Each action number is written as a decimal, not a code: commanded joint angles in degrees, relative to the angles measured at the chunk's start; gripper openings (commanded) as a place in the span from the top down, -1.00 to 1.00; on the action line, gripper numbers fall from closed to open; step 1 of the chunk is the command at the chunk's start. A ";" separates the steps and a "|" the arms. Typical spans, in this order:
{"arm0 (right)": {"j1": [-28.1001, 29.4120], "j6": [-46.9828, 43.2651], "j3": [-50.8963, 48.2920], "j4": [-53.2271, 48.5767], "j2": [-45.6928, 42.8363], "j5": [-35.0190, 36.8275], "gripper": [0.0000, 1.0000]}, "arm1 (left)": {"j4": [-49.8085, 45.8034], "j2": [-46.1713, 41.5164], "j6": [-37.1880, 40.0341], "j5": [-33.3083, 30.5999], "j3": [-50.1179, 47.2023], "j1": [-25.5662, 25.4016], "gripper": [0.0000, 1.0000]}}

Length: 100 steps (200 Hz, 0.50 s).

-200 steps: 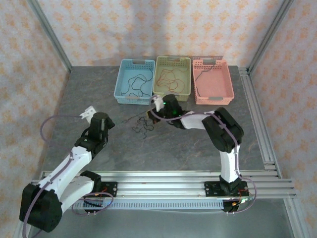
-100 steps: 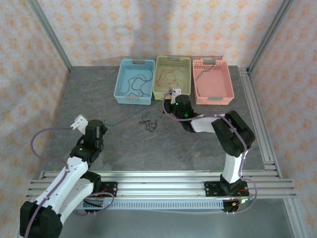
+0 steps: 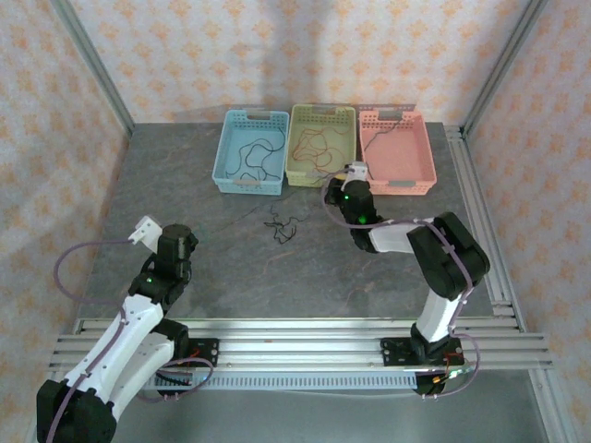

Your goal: Untangle the cables

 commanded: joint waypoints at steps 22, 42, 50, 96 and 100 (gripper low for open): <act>-1.83 0.44 -1.26 3.53 -3.13 2.48 1.00 | -1.54 0.96 -0.60 -2.50 0.00 0.59 1.00; -2.19 0.27 -2.48 5.88 -4.11 0.72 1.00 | -1.12 0.99 -0.32 -2.14 -0.15 0.57 1.00; -2.15 -0.43 -1.99 5.99 -3.83 -2.09 1.00 | -0.62 1.24 -0.02 -1.59 -0.13 0.53 1.00; -2.12 1.50 -1.50 7.33 -2.82 -6.52 1.00 | 5.23 5.00 5.64 7.84 0.80 0.53 1.00; -2.18 1.46 -1.51 7.25 -2.78 -6.45 1.00 | 5.51 5.56 5.97 8.66 1.15 0.59 1.00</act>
